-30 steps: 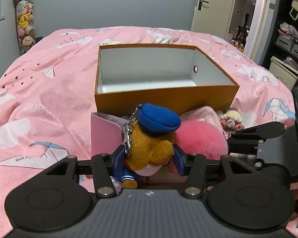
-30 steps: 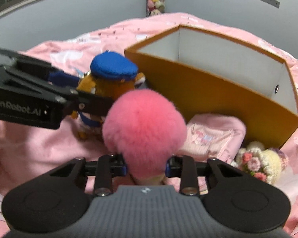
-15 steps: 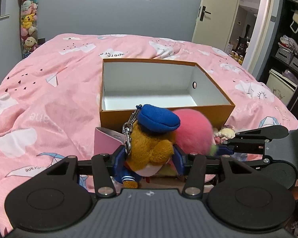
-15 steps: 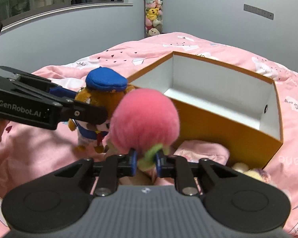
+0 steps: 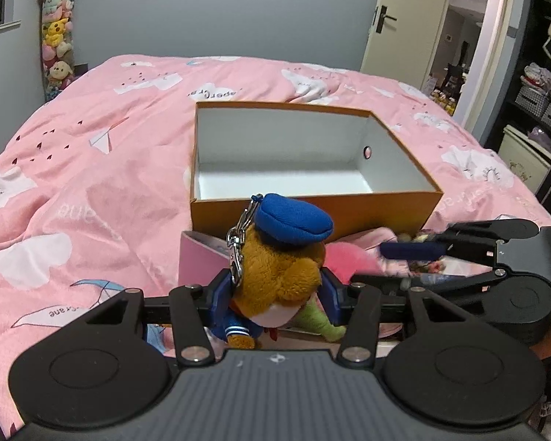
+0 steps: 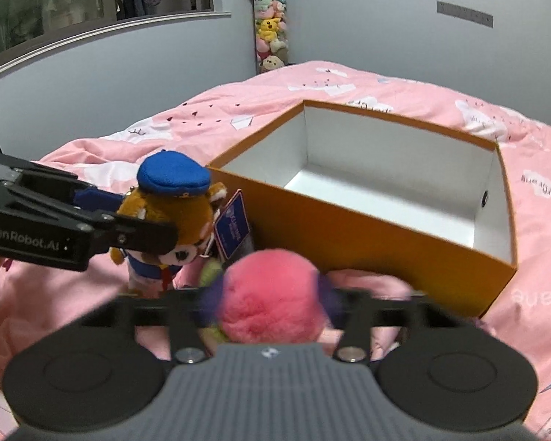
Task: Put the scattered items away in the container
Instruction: 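Lift the keychain with both grippers and carry it over the orange box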
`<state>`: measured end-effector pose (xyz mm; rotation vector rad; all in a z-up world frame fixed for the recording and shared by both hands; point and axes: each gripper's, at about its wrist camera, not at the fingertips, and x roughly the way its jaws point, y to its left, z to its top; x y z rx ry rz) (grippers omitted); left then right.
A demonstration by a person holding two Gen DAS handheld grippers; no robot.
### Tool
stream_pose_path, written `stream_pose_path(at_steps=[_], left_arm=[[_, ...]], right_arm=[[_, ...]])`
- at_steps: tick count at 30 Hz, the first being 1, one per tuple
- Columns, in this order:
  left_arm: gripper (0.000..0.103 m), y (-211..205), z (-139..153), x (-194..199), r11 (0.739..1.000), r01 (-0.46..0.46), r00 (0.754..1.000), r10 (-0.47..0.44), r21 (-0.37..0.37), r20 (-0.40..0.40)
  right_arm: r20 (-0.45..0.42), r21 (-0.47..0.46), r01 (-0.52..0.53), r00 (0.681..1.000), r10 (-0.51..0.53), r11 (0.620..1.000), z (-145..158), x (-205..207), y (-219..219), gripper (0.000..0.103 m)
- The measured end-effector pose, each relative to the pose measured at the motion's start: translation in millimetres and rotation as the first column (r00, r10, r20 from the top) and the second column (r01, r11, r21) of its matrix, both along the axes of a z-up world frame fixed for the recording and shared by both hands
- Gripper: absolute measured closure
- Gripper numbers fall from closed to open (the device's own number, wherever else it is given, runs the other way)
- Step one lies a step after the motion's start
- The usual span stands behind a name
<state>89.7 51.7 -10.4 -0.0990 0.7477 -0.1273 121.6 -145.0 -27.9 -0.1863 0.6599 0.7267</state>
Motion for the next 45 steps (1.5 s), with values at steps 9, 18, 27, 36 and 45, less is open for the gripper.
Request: stream_pose_path(at_steps=[9, 18, 27, 36, 45], left_arm=[[0.045, 1, -12, 4, 1.000, 0.006, 0.999, -0.005, 0.011, -0.034], [0.044, 2, -14, 6, 1.000, 0.011, 0.999, -0.011, 0.009, -0.043], [0.044, 3, -14, 7, 1.000, 0.010, 0.999, -0.009, 0.008, -0.043], [0.047, 9, 2, 4, 1.000, 0.003, 1.000, -0.003, -0.029, -0.008], [0.048, 22, 41, 18, 0.995, 0.005, 0.997, 0.003, -0.096, 0.075]], right_arm=[[-0.051, -0.079, -0.009, 0.999, 0.005, 0.997, -33, 13, 22, 0.027], [-0.062, -0.082, -0.021, 0.998, 0.016, 0.996, -51, 23, 33, 0.026], [-0.023, -0.078, -0.041, 0.999, 0.039, 0.996, -55, 20, 37, 0.049], [0.012, 0.050, -0.011, 1.000, 0.011, 0.999, -17, 14, 15, 0.050], [0.001, 0.242, 0.013, 1.000, -0.014, 0.970, 33, 42, -1, 0.050]])
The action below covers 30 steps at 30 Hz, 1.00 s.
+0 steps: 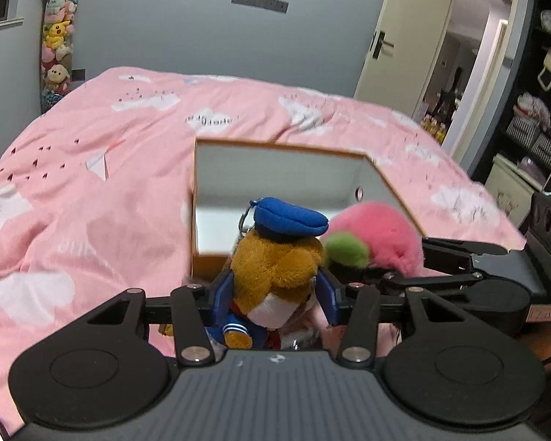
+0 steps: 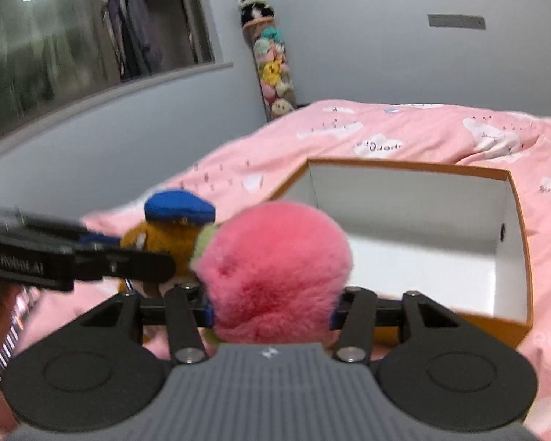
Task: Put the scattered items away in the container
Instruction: 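Lift the keychain with both grippers and carry it over the orange box, then lower the keychain into the box and open both grippers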
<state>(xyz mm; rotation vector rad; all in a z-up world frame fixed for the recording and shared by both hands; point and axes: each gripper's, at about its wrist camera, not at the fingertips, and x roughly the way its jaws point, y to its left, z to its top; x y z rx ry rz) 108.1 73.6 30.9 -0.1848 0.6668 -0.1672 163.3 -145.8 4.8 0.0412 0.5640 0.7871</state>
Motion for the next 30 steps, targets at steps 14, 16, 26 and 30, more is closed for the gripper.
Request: stream_pose_path(at_steps=[14, 16, 26, 30], left_arm=[[0.048, 20, 47, 64, 0.991, -0.032, 0.992, 0.048, -0.130, 0.117], [0.048, 21, 47, 72, 0.989, -0.037, 0.990, 0.056, -0.144, 0.129], [0.048, 12, -13, 114, 0.987, -0.097, 0.995, 0.098, -0.128, -0.005], [0.048, 9, -15, 120, 0.991, -0.082, 0.997, 0.081, -0.102, -0.010]], right_arm=[[0.048, 0.107, 0.109, 0.992, -0.115, 0.988, 42, 46, 3, 0.050], [0.052, 0.119, 0.134, 0.989, -0.141, 0.984, 41, 50, 3, 0.050], [-0.147, 0.023, 0.195, 0.971, -0.189, 0.981, -9, 89, 18, 0.049], [-0.192, -0.029, 0.188, 0.963, -0.190, 0.982, -28, 94, 25, 0.048]])
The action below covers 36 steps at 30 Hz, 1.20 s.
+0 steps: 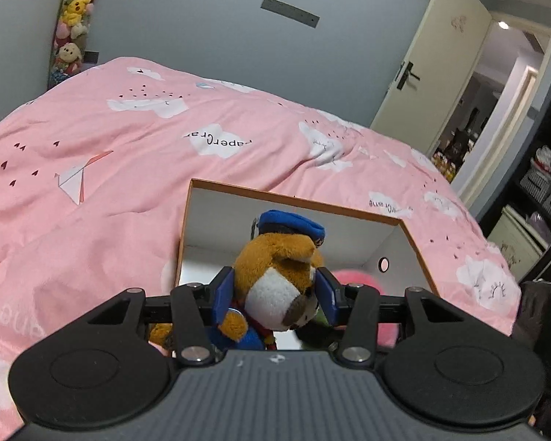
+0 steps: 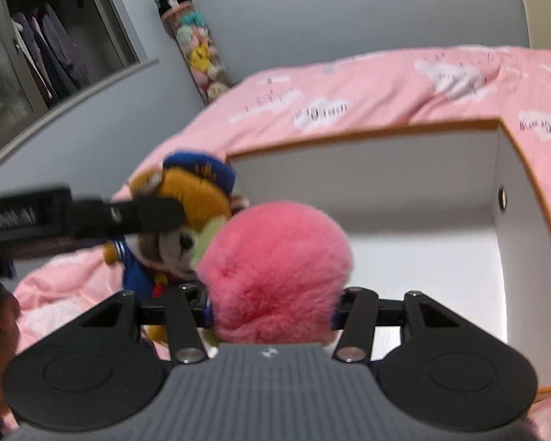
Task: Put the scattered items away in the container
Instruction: 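Lower the keychain into the box and open both grippers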
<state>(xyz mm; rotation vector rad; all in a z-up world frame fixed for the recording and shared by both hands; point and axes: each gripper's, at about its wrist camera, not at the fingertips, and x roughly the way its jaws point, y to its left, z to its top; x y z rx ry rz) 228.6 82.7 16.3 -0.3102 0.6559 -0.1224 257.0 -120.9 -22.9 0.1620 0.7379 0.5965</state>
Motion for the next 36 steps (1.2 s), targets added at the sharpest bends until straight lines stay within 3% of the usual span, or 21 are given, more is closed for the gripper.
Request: stream_pose_path(at_steps=[3, 6, 11, 17, 23, 28, 32, 36], left_arm=[[0.055, 0, -4, 11, 1.000, -0.006, 1.000, 0.006, 0.000, -0.027], [0.055, 5, -6, 18, 0.999, -0.020, 0.999, 0.018, -0.031, -0.050], [0.055, 2, -11, 17, 1.000, -0.008, 0.996, 0.008, 0.007, -0.088], [0.055, -3, -8, 3, 0.999, -0.031, 0.996, 0.033, 0.035, -0.079], [0.052, -19, 7, -25, 0.992, -0.062, 0.996, 0.068, 0.108, -0.055], [0.043, -39, 20, -63, 0.984, -0.081, 0.997, 0.083, 0.157, -0.004], [0.037, -55, 23, -90, 0.985, -0.075, 0.997, 0.069, 0.154, 0.040], [0.032, -61, 22, -112, 0.995, -0.038, 0.994, 0.028, 0.097, 0.106]], right_arm=[[-0.043, -0.016, 0.002, 0.999, -0.003, 1.000, -10, 2, 3, 0.048], [-0.059, -0.023, 0.001, 0.998, -0.003, 1.000, -18, 1, 4, 0.047], [-0.068, -0.032, -0.015, 0.998, 0.013, 0.999, -20, -4, 7, 0.043], [-0.060, -0.019, -0.019, 0.998, 0.018, 1.000, -16, -10, 5, 0.041], [0.028, -0.051, 0.000, 1.000, 0.001, 0.999, -3, -25, 0, 0.036], [0.195, -0.123, 0.066, 0.980, -0.041, 0.990, 17, -57, -9, 0.018], [0.226, -0.128, 0.085, 0.973, -0.055, 0.988, 30, -83, -21, 0.018], [0.250, -0.126, 0.124, 0.964, -0.090, 0.984, 35, -108, -41, 0.018]])
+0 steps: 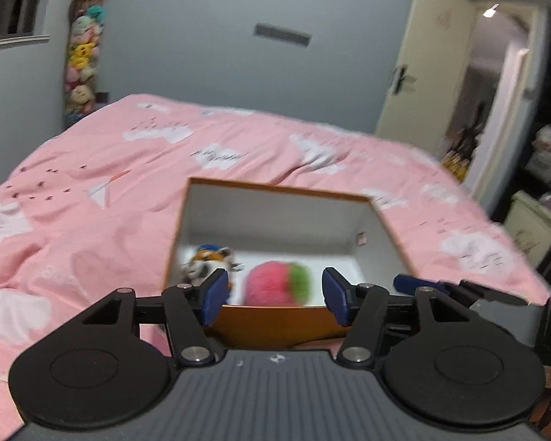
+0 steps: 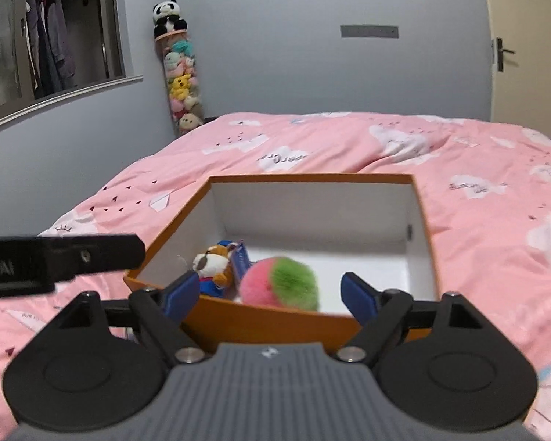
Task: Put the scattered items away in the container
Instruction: 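Lower the keychain into the box and open both grippers, then grasp the crocheted yellow doll with flowers with the right gripper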
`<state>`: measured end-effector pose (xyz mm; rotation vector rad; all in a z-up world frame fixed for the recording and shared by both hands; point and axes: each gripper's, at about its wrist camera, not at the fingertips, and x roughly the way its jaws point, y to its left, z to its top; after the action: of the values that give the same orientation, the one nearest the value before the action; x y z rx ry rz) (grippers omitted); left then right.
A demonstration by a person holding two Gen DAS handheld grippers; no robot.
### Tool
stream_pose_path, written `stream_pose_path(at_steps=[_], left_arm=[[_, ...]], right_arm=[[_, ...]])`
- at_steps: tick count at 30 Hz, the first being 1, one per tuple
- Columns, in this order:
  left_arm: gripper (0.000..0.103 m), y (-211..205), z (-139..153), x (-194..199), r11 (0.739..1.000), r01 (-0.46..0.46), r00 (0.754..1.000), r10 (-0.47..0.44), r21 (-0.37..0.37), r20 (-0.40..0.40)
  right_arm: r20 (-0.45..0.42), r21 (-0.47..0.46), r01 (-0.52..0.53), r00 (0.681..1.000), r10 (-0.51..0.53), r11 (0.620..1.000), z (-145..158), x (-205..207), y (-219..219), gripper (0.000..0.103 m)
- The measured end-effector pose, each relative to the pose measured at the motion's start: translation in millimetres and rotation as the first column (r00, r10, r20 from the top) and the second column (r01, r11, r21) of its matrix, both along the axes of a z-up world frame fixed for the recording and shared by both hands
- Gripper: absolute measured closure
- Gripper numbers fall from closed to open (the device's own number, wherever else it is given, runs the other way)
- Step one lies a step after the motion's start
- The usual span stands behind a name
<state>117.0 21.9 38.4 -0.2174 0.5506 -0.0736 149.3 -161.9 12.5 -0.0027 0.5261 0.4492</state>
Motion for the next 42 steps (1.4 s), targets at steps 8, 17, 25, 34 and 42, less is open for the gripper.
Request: stream_pose_path(at_steps=[8, 17, 25, 34, 42], left_arm=[[0.031, -8, -14, -11, 0.999, 0.006, 0.996, -0.003, 0.033, -0.084], [0.031, -16, -48, -9, 0.996, 0.085, 0.980, -0.075, 0.042, -0.186], [0.034, -17, -62, -15, 0.988, 0.155, 0.963, -0.149, 0.012, -0.224], [0.052, -22, -70, -21, 0.975, 0.219, 0.939, -0.205, 0.023, -0.277], [0.060, -19, -74, -15, 0.977, 0.211, 0.938, -0.199, 0.013, -0.285]], right_arm=[[-0.049, -0.048, 0.004, 0.999, -0.006, 0.999, -2, -33, -30, 0.018], [-0.121, -0.135, 0.032, 0.991, -0.048, 0.990, -29, -46, -40, 0.019], [-0.150, -0.157, 0.044, 0.986, -0.068, 0.987, -46, -52, -44, 0.026], [-0.180, -0.152, 0.041, 0.981, -0.068, 0.988, -50, -50, -47, 0.031], [-0.178, -0.199, 0.068, 0.979, -0.104, 0.978, -54, -39, -52, 0.036]])
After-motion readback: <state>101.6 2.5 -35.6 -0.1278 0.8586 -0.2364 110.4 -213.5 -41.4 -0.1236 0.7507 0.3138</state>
